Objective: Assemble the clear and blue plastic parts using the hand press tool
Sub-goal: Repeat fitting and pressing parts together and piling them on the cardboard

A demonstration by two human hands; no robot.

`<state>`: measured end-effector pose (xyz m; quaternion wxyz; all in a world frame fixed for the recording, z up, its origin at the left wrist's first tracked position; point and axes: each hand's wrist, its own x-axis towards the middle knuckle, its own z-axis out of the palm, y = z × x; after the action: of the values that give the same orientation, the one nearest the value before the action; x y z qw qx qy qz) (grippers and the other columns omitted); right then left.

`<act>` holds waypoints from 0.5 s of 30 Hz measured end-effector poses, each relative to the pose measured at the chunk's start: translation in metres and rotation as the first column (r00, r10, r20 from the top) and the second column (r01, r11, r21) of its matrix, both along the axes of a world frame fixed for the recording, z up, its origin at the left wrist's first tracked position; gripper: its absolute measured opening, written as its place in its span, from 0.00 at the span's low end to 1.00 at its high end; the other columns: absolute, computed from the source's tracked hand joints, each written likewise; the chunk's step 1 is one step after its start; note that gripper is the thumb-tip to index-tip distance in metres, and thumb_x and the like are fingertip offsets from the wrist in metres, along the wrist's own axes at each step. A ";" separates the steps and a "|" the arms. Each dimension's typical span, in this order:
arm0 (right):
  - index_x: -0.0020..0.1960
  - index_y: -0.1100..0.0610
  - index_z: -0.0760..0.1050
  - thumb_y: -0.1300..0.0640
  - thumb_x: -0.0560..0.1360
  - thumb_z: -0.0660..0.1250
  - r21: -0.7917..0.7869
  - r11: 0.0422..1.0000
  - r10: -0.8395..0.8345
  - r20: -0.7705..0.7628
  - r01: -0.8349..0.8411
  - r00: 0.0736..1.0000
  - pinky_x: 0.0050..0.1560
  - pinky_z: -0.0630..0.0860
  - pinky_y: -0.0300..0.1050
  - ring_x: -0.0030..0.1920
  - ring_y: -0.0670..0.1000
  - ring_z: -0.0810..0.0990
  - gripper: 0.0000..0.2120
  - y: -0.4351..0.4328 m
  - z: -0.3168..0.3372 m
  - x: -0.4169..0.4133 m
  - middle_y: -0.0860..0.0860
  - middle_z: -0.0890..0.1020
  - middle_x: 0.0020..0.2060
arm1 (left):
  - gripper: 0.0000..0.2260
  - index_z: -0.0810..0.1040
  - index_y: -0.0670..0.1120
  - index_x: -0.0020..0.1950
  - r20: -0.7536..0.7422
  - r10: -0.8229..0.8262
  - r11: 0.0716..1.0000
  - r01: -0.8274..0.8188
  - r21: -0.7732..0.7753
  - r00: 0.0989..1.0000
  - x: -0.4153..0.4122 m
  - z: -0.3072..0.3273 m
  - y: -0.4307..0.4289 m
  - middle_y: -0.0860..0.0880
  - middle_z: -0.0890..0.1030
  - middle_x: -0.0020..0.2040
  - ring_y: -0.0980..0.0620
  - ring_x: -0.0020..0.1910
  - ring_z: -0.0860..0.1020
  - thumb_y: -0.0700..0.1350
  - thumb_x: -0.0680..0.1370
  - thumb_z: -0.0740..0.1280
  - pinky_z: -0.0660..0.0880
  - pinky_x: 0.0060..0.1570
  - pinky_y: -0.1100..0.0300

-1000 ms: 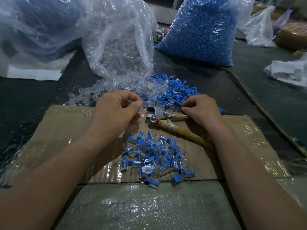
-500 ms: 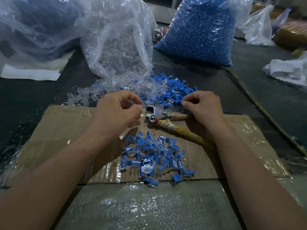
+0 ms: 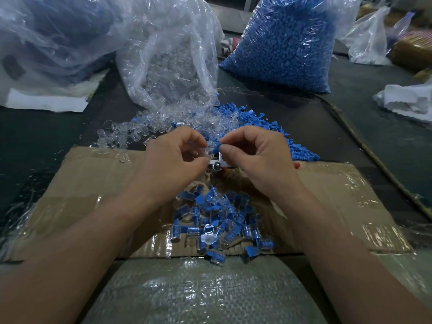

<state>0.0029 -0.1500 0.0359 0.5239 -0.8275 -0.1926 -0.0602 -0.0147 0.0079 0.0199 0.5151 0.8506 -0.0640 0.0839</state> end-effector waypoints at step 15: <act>0.37 0.52 0.76 0.58 0.69 0.73 -0.172 0.981 -0.071 0.137 0.095 0.988 0.32 0.73 0.32 0.32 0.40 0.76 0.06 0.003 -0.006 -0.006 0.41 0.77 0.29 | 0.12 0.75 0.53 0.40 0.051 0.005 0.999 -0.003 -0.040 0.999 -0.002 -0.002 -0.003 0.53 0.80 0.36 0.58 0.35 0.80 0.38 0.68 0.74 0.79 0.40 0.64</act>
<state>-0.0035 -0.1467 0.0303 0.4313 -0.8726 -0.1963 -0.1187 -0.0168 0.0049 0.0181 0.5299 0.8379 -0.0736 0.1079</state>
